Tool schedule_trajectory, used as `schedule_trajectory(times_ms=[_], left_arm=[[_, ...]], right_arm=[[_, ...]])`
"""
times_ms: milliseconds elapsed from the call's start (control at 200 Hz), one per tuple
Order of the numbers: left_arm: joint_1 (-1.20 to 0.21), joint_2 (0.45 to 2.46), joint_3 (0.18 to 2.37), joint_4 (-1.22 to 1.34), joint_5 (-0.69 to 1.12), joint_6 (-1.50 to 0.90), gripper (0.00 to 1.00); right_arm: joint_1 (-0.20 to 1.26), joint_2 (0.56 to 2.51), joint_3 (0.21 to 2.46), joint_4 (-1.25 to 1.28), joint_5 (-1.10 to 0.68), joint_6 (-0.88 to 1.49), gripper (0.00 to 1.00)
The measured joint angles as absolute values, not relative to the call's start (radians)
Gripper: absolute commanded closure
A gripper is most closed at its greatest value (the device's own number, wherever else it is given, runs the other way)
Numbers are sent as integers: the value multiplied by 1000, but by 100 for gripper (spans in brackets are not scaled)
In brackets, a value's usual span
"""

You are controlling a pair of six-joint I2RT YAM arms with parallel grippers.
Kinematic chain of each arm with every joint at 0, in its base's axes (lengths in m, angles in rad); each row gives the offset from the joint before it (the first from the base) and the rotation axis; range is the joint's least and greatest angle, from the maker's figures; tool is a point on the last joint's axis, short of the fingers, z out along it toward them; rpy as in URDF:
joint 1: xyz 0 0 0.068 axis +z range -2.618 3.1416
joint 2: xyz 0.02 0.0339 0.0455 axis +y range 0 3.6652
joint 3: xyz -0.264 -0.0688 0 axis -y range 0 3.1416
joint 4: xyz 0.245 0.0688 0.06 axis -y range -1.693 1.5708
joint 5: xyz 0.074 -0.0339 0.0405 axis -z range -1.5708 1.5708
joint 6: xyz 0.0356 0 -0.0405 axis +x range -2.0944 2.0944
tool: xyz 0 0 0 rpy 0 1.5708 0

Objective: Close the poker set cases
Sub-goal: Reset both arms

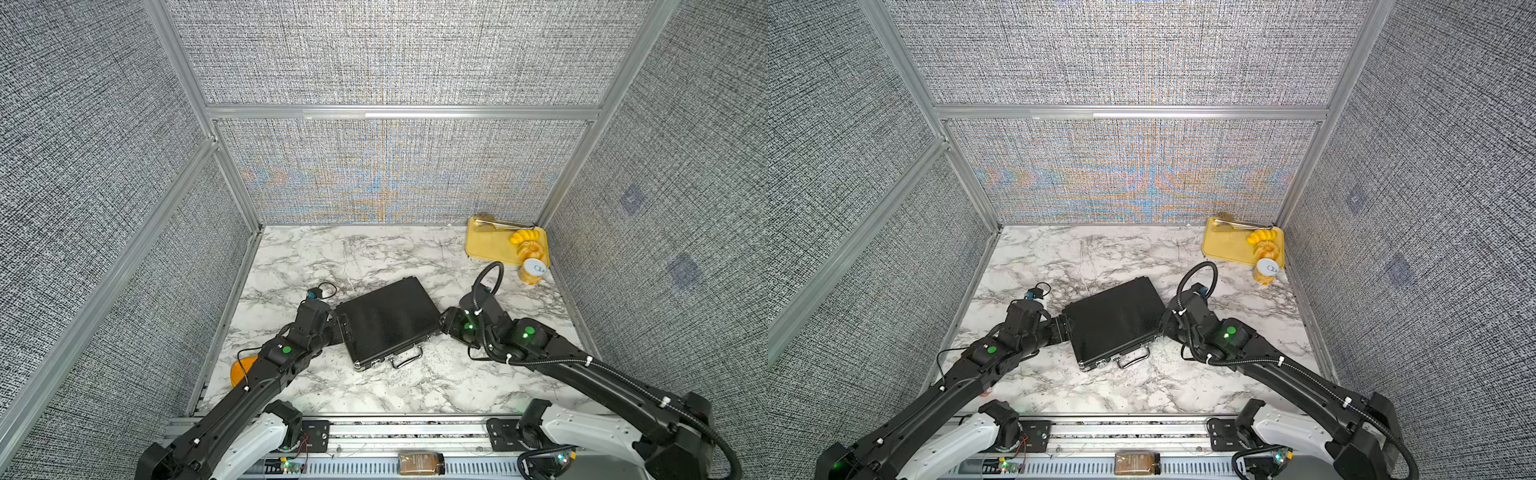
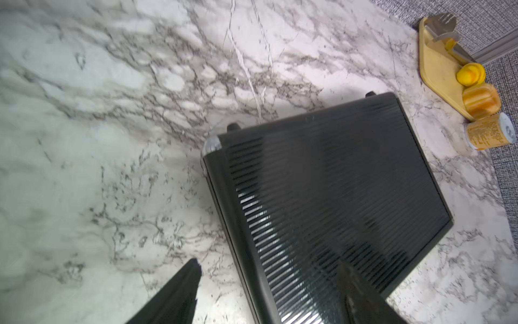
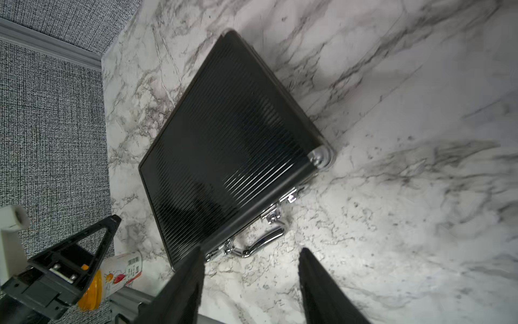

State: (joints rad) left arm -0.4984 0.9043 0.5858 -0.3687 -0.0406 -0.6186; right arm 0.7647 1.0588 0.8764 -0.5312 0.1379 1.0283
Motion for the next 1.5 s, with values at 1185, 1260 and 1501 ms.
schedule_trajectory(times_ms=[1185, 1260, 1501], left_arm=[[-92, 1300, 375, 605, -233, -30, 14], [-79, 1337, 348, 691, -233, -9, 14], [-63, 1407, 268, 943, -215, 26, 15]], right_arm=[[52, 1225, 545, 168, 236, 119, 1], [46, 1246, 498, 282, 242, 90, 1], [45, 1338, 373, 617, 257, 19, 1]])
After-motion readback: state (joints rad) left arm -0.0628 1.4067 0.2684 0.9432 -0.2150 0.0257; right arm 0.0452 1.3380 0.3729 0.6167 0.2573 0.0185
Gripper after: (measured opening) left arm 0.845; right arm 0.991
